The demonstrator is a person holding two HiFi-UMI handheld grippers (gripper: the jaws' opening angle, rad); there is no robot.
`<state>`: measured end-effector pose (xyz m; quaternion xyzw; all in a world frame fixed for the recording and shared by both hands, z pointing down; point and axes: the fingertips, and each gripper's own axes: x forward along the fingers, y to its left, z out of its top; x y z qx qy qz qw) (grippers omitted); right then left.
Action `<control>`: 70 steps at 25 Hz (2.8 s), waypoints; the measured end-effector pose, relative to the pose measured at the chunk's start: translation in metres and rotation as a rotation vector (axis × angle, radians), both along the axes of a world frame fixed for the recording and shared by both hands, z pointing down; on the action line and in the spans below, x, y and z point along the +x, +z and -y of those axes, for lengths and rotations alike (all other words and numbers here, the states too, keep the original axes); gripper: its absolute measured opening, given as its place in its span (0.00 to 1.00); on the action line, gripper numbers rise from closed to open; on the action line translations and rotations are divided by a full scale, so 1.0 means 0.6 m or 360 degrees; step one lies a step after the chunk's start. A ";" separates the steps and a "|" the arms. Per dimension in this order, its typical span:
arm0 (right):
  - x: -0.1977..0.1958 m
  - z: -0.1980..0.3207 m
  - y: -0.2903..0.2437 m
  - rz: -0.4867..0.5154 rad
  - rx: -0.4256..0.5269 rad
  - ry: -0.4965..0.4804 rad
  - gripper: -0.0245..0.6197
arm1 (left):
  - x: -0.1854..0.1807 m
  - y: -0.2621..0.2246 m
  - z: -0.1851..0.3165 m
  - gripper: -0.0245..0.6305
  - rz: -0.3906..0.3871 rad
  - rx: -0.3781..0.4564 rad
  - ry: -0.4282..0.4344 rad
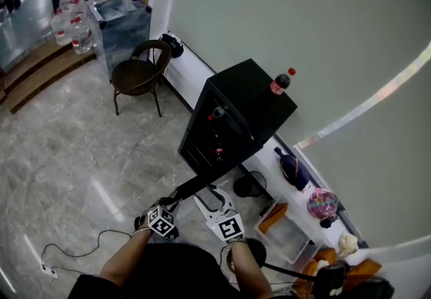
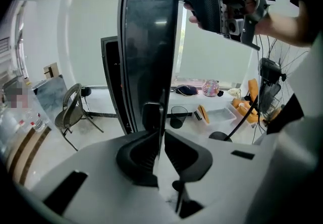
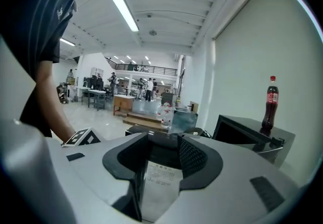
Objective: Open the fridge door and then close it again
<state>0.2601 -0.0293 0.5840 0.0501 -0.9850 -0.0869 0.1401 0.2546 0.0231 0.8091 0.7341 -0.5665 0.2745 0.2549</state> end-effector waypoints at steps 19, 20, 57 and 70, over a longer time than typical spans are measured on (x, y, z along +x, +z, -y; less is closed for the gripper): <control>0.032 -0.021 -0.001 0.0026 -0.0016 -0.0204 0.32 | 0.038 -0.001 -0.019 0.09 0.0032 -0.0015 -0.0133; 0.031 -0.020 -0.003 0.0028 -0.0021 -0.0209 0.32 | 0.037 -0.003 -0.019 0.09 0.0030 -0.0018 -0.0139; -0.269 0.164 -0.010 -0.0020 -0.0044 0.0439 0.31 | -0.299 -0.002 0.196 0.12 0.0002 0.0007 0.0454; -0.343 0.289 0.000 -0.0041 -0.0098 0.0803 0.30 | -0.384 0.009 0.344 0.14 -0.0012 -0.0040 0.0567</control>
